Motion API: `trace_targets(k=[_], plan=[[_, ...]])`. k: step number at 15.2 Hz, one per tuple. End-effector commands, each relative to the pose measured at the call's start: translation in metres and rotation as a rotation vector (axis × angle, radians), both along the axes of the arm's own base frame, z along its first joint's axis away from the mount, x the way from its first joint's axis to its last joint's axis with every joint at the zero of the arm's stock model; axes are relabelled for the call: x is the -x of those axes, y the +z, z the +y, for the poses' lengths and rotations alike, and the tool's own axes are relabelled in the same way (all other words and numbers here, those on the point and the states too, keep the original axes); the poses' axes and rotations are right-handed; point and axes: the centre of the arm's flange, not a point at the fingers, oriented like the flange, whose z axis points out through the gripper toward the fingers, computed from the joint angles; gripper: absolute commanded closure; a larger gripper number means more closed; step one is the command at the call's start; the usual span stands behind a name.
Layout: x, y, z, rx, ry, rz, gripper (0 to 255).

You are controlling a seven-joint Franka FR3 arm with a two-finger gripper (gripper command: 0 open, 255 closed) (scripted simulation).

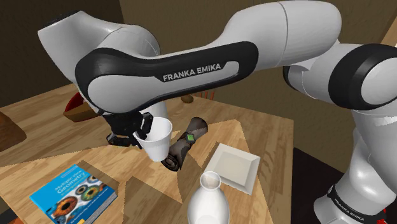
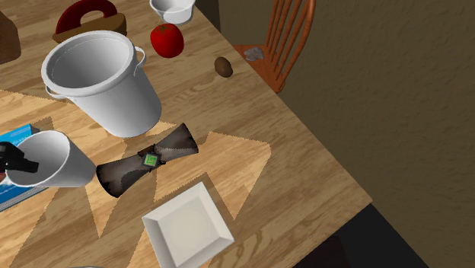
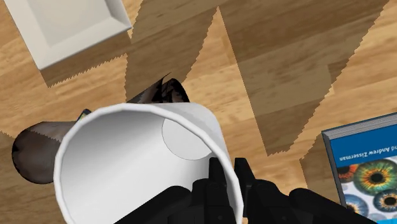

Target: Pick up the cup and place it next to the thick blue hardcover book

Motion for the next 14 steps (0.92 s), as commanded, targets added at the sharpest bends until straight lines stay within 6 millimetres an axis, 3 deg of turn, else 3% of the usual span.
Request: trace_targets(k=[1,14], plan=[[0.006,-0.007,0.018,0.001,-0.002,0.0,255],[0.006,-0.076,0.018,0.001,-0.002,0.0,255]])
